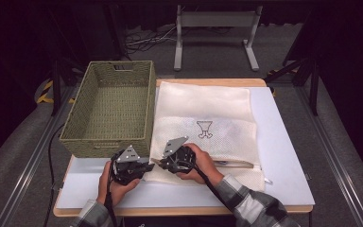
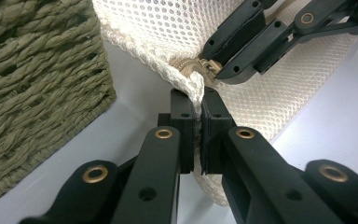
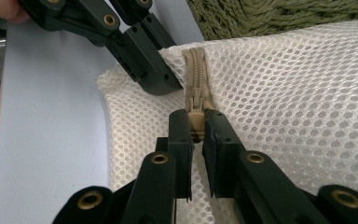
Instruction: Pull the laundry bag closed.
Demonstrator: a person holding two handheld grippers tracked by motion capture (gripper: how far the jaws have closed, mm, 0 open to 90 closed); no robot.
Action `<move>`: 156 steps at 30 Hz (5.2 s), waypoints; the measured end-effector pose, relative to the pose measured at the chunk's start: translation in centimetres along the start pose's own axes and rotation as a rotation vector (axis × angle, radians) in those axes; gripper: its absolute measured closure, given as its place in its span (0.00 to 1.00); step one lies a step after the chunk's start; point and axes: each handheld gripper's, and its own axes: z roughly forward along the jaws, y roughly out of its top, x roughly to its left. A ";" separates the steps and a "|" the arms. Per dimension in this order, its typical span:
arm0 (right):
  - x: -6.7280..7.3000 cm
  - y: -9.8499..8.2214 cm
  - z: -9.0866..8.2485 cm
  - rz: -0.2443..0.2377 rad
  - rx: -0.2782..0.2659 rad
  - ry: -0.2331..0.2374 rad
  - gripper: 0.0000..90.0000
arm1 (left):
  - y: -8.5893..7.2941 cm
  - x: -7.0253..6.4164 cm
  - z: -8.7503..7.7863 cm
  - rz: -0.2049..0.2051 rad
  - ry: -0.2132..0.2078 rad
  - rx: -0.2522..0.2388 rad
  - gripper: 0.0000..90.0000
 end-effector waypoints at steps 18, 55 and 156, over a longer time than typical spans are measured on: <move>0.1 0.1 -0.5 -0.019 0.005 -0.034 0.91 | 0.2 -0.1 -0.4 0.009 0.014 -0.019 0.97; 0.2 -1.0 -0.6 -0.037 0.050 -0.056 0.91 | 0.1 0.0 -0.7 0.006 0.016 -0.022 0.97; -1.1 -10.1 -9.9 0.069 0.125 -0.162 0.91 | 0.0 -0.1 -1.4 0.020 0.038 -0.021 0.97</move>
